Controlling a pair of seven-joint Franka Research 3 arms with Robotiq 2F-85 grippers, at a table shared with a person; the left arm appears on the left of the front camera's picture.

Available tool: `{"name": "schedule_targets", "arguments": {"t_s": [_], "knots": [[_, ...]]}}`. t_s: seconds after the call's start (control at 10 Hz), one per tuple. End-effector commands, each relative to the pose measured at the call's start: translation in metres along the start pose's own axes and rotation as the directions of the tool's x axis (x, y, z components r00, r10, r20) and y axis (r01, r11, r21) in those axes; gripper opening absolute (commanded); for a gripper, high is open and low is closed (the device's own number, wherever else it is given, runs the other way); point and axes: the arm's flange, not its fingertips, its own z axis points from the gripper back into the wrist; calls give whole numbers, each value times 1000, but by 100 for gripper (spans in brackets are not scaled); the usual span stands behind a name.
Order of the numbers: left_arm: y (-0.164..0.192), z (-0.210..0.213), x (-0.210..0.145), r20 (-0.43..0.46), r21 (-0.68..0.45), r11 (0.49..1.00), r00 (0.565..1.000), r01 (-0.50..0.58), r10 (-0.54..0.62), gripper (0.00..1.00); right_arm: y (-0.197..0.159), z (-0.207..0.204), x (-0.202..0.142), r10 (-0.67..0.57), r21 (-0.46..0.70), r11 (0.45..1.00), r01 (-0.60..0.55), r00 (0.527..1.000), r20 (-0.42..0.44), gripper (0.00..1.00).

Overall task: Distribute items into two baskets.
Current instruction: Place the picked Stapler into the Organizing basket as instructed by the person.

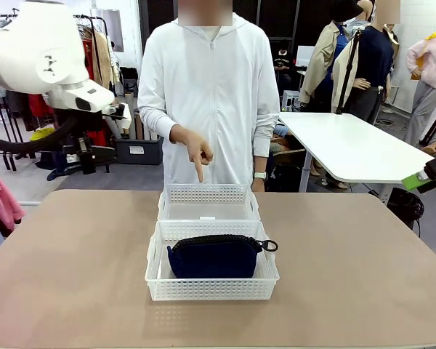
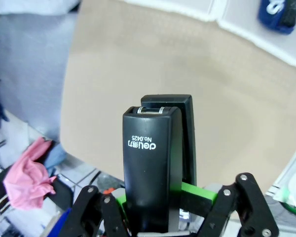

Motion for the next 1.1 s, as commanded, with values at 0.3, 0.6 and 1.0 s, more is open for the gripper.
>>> {"name": "schedule_targets", "arguments": {"t_s": [0.3,0.6,1.0], "knots": [[-7,-3,51,15,39,996,997,81,-82,0,-1,0,0,-4,-2,1000,4,1000,3,100],[-7,-30,100,-21,27,993,993,114,-113,0,-1,0,0,-4,-2,1000,4,1000,3,100],[-9,-53,151,-31,42,975,976,217,-216,0,-1,0,0,-4,-2,1000,4,1000,3,100]]}}
